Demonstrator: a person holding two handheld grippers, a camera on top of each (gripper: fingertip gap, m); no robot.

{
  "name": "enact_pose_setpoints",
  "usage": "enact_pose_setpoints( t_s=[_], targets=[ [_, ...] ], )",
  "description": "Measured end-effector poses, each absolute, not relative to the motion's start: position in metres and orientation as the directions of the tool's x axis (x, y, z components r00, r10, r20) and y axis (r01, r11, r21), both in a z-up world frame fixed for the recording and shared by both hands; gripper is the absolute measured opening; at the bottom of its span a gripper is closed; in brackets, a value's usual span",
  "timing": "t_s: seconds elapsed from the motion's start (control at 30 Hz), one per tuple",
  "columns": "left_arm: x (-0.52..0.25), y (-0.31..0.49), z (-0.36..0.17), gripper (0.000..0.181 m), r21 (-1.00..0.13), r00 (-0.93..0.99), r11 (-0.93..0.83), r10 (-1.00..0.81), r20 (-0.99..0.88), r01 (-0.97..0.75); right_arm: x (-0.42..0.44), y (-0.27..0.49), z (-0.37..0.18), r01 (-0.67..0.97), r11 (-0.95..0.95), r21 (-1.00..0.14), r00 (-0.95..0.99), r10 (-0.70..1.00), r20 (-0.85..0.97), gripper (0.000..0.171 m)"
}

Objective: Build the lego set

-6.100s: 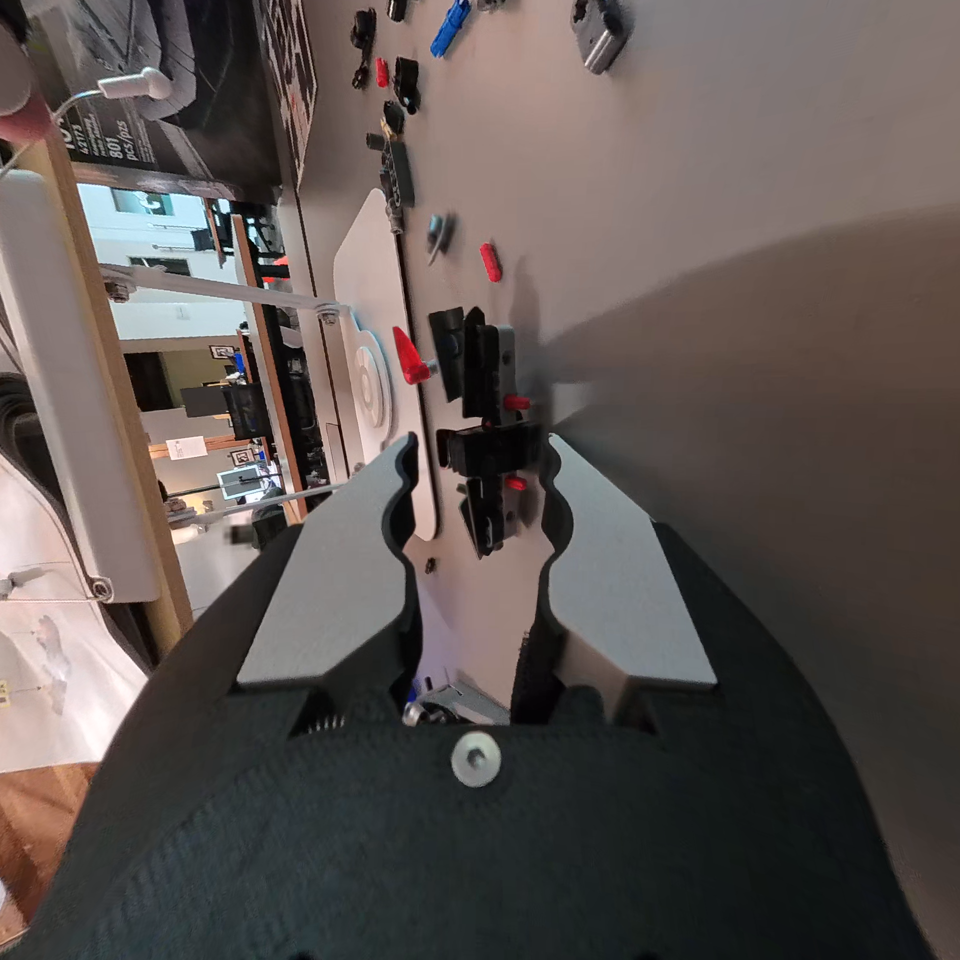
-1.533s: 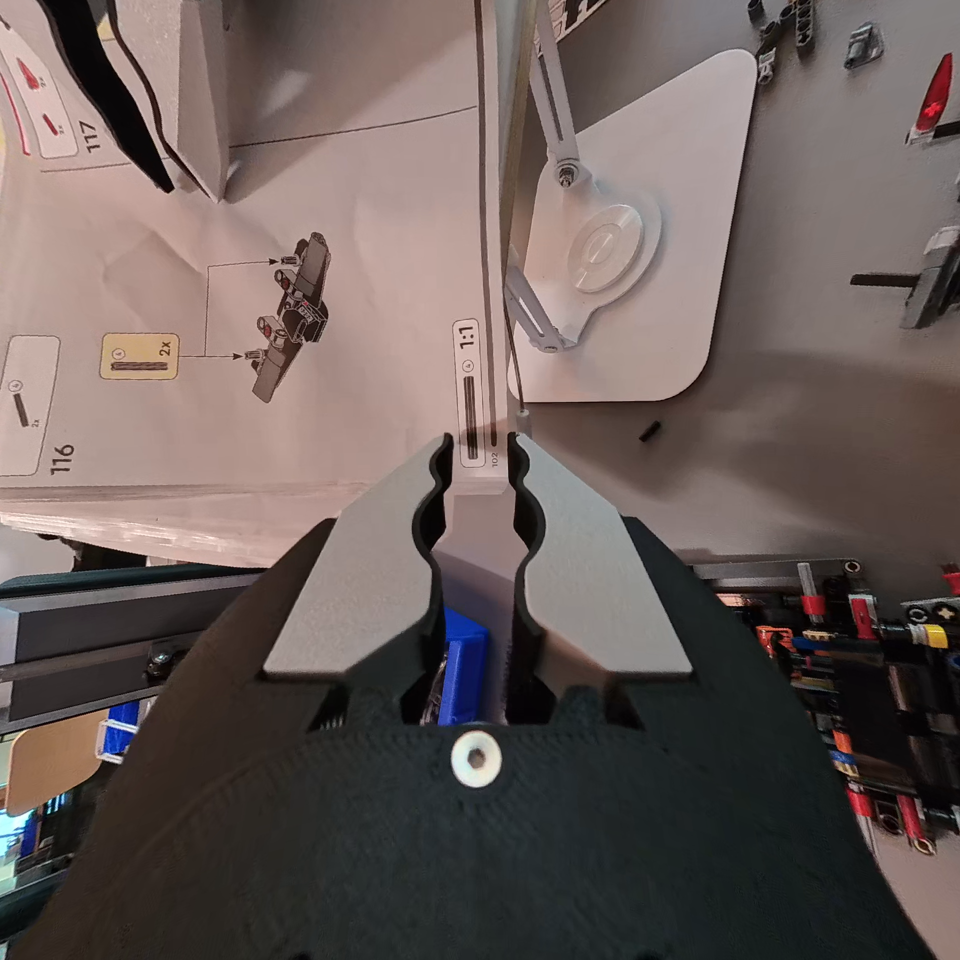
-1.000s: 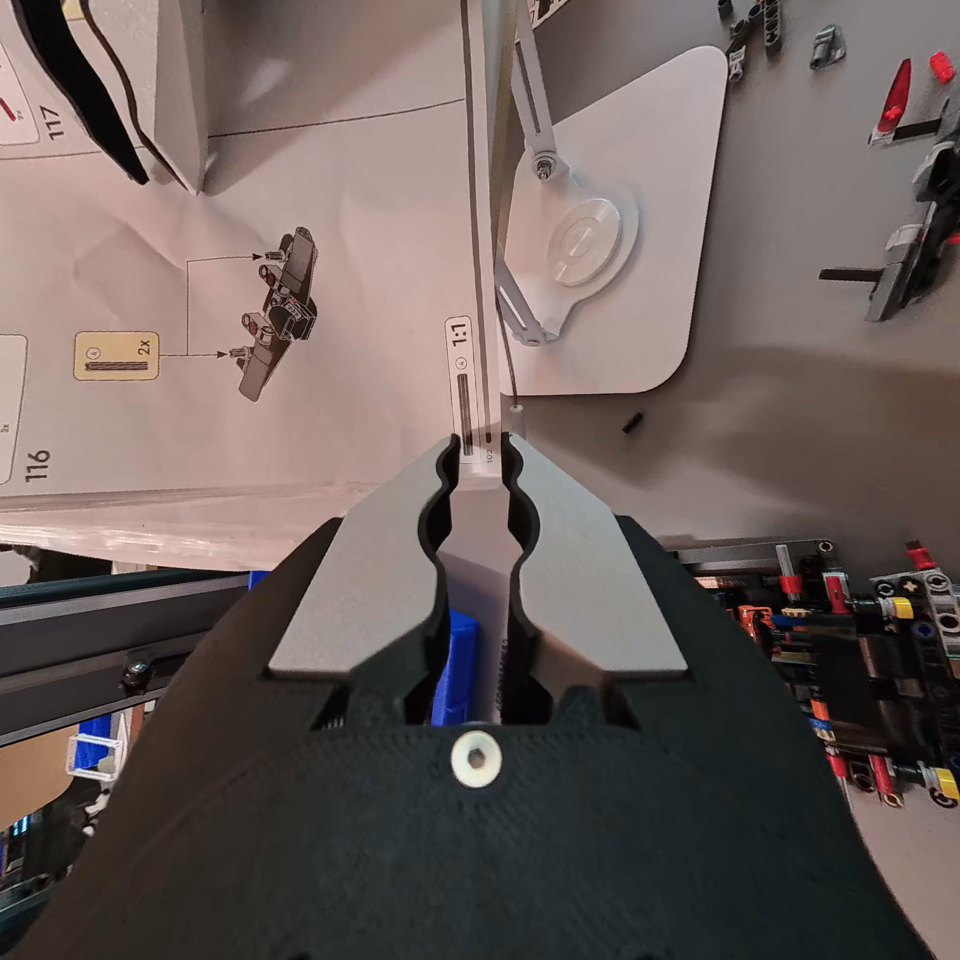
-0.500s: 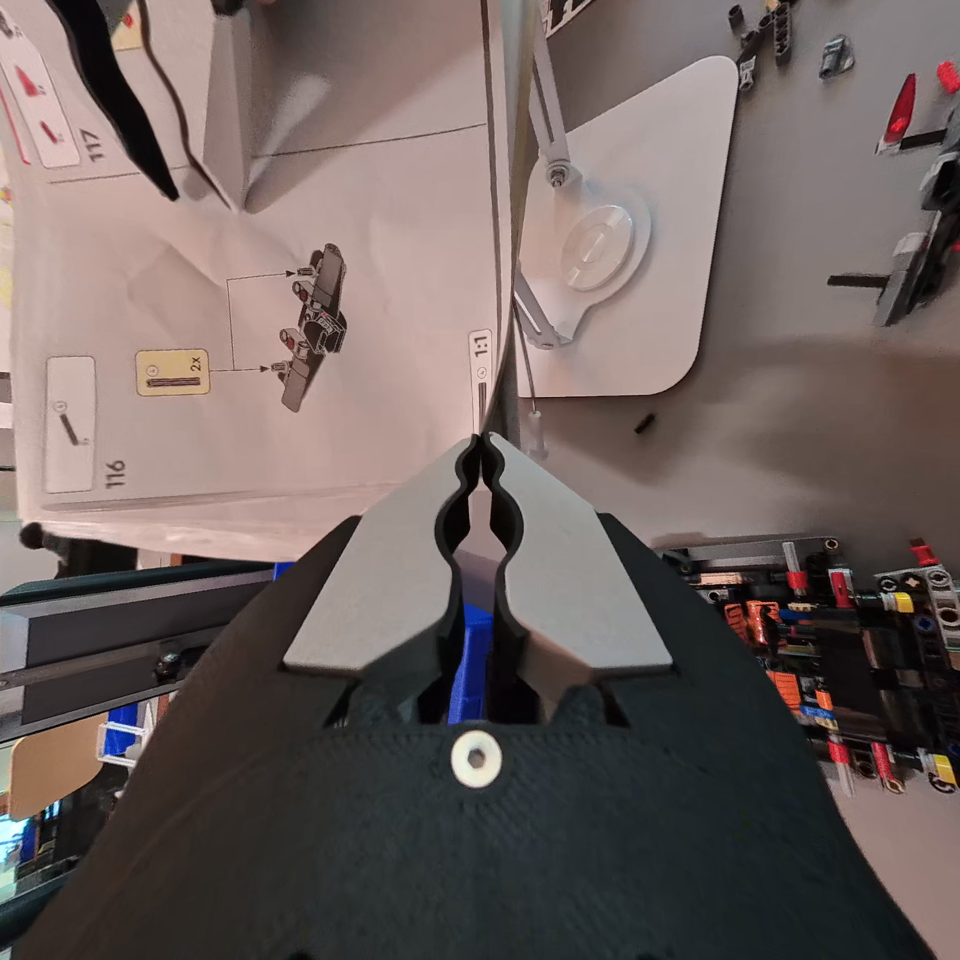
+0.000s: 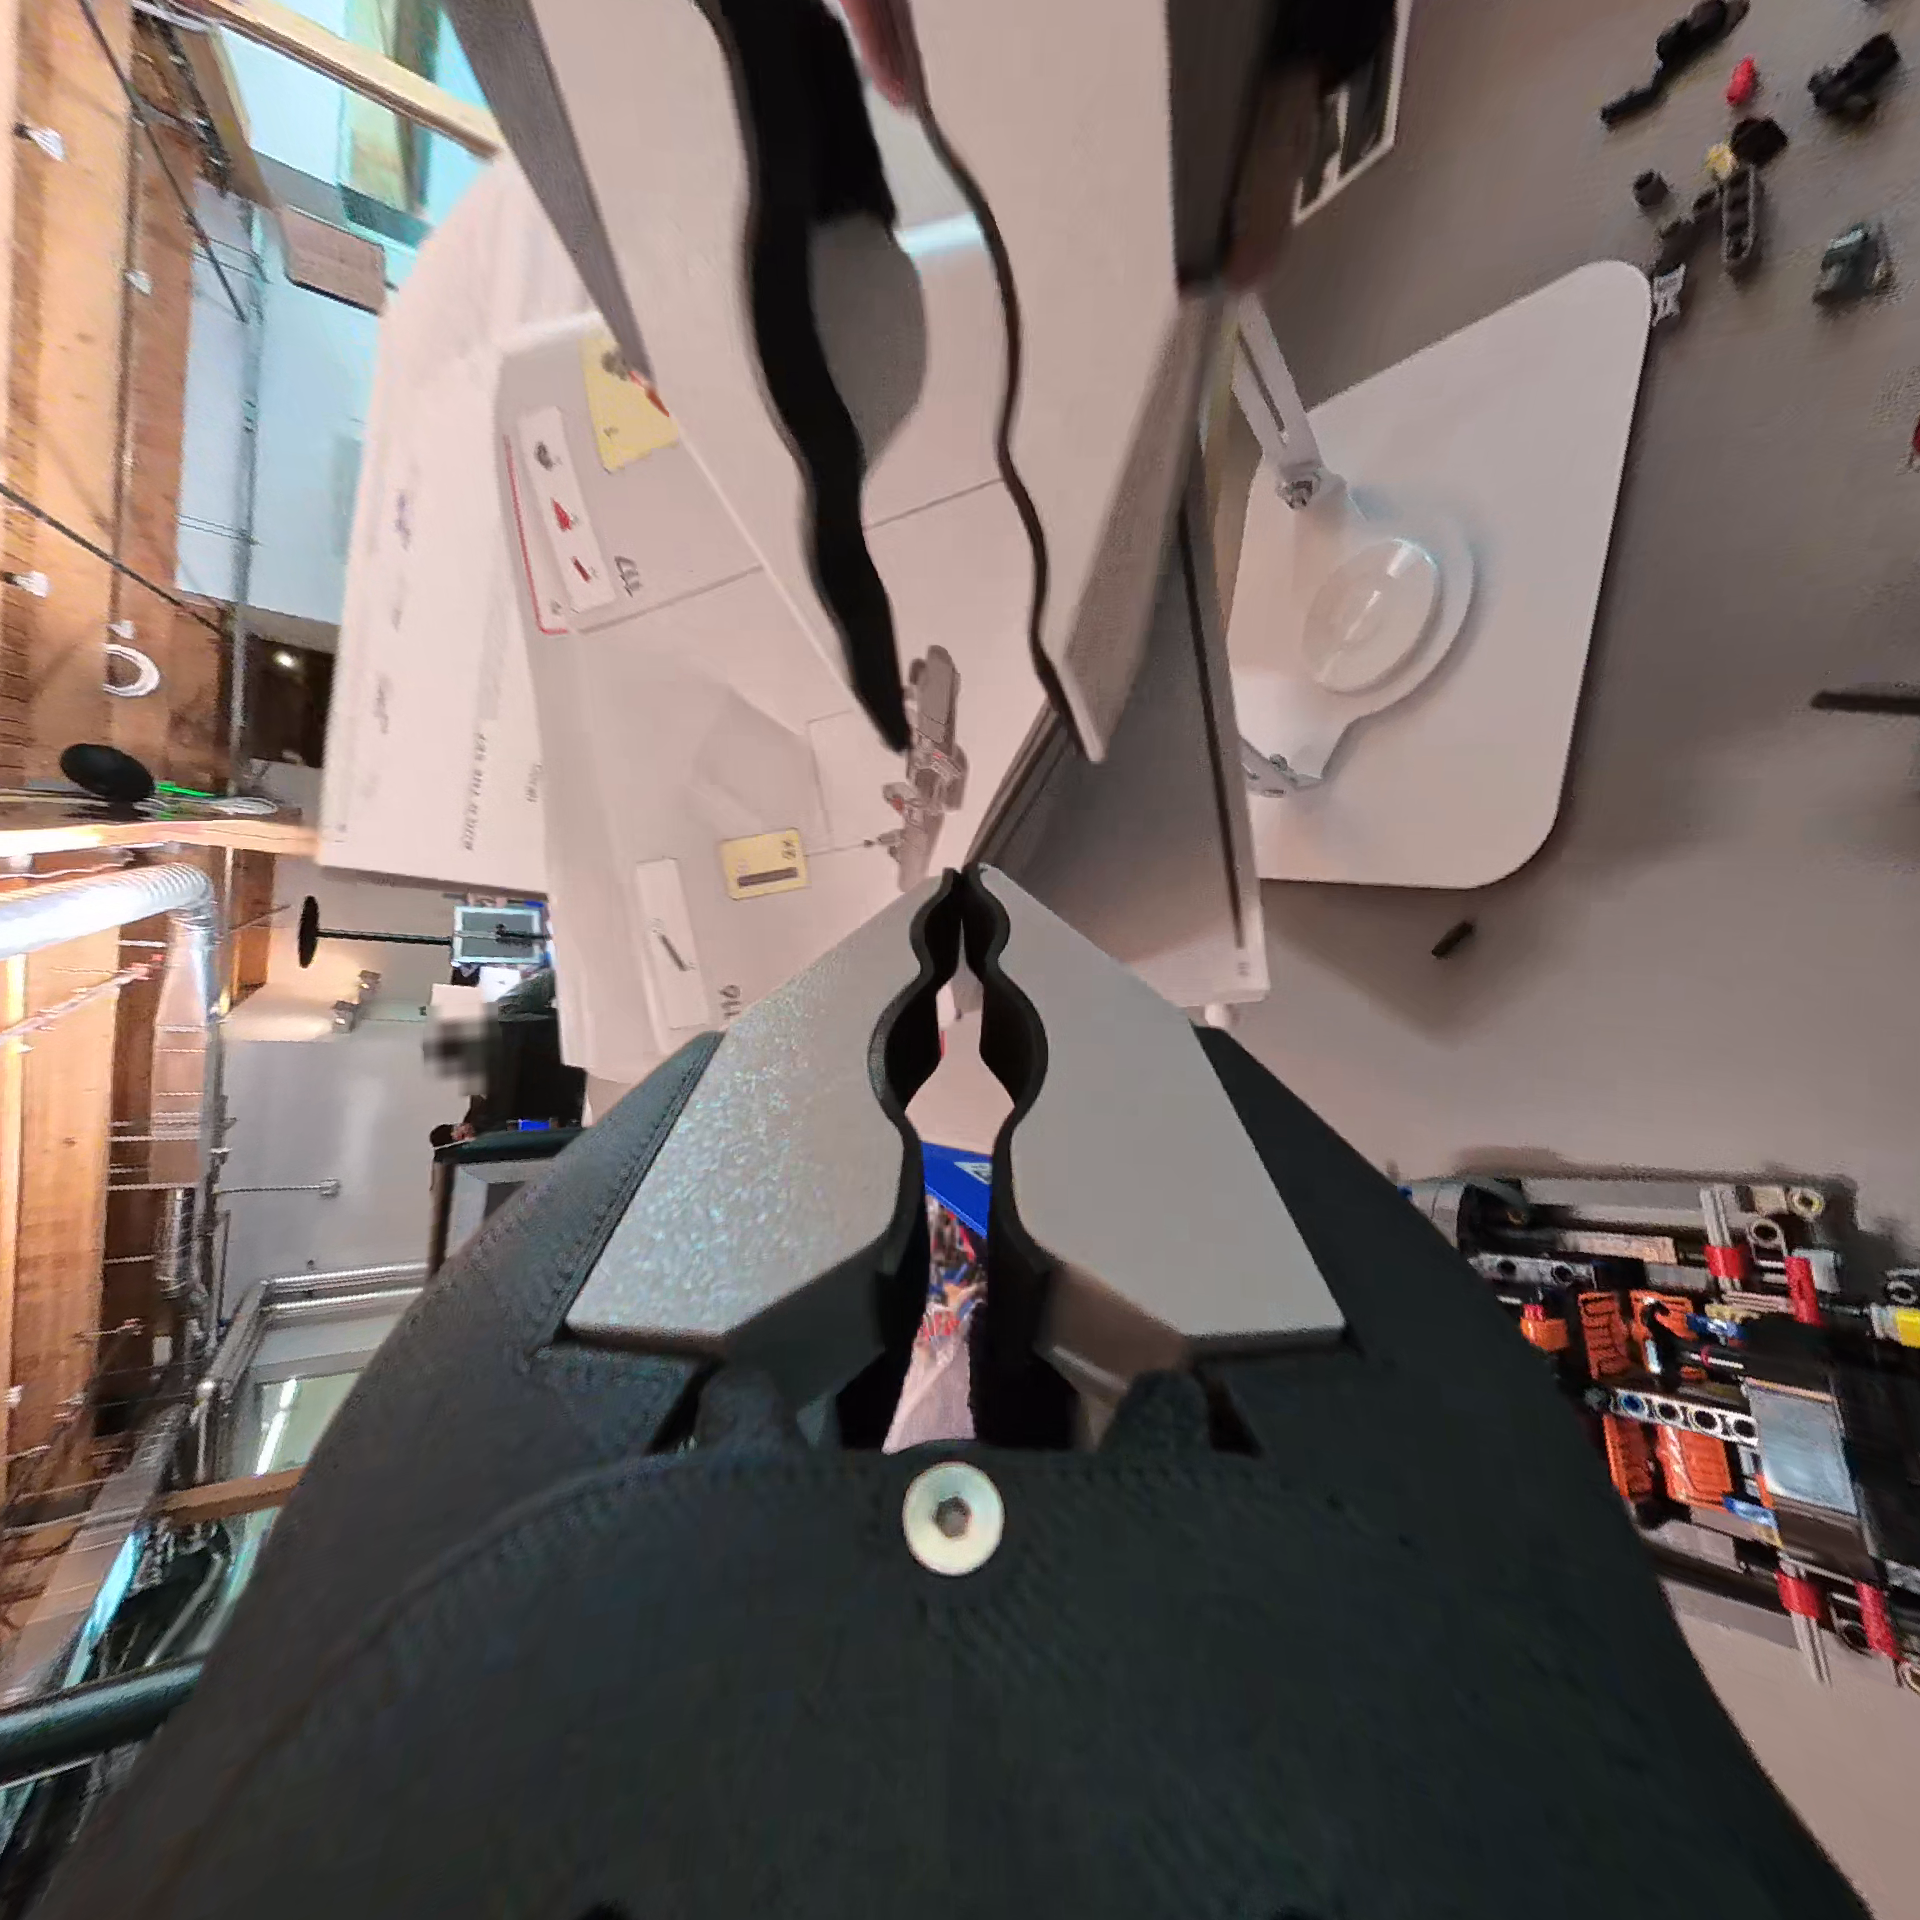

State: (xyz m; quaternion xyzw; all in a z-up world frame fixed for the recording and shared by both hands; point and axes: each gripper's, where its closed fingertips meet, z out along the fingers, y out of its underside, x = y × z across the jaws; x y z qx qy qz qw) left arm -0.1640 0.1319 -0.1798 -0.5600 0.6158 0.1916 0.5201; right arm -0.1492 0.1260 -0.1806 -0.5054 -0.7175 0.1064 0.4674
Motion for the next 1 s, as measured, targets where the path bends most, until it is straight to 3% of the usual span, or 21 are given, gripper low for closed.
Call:
enact_pose_setpoints(
  t_s=[0.17, 0.37, 0.77, 1.0],
  targets=[
    [-0.153, 0.122, -0.165, 0.0, -0.33, 0.162, 0.321, -0.453, -0.877, -0.888, -0.151, 0.122, -0.191, 0.638, 0.471, -0.609, -0.056, 0.817, 0.574, 0.017],
    [-0.15, 0.118, -0.16, 0.0, -0.339, 0.167, 0.33, -0.454, -0.875, -0.881, -0.149, 0.12, -0.188, 0.593, 0.442, -0.673, -0.033, 0.848, 0.528, 0.0],
    [-0.146, 0.115, -0.146, 0.0, -0.391, 0.241, 0.375, -0.389, -0.889, -0.841, -0.142, 0.118, -0.171, 0.454, 0.389, -0.802, 0.017, 0.896, 0.444, 0.0],
    [-0.156, 0.106, -0.141, 0.0, -0.437, 0.316, 0.386, -0.337, -0.887, -0.813, -0.141, 0.116, -0.166, 0.423, 0.441, -0.792, 0.049, 0.861, 0.506, 0.0]
  ],
)
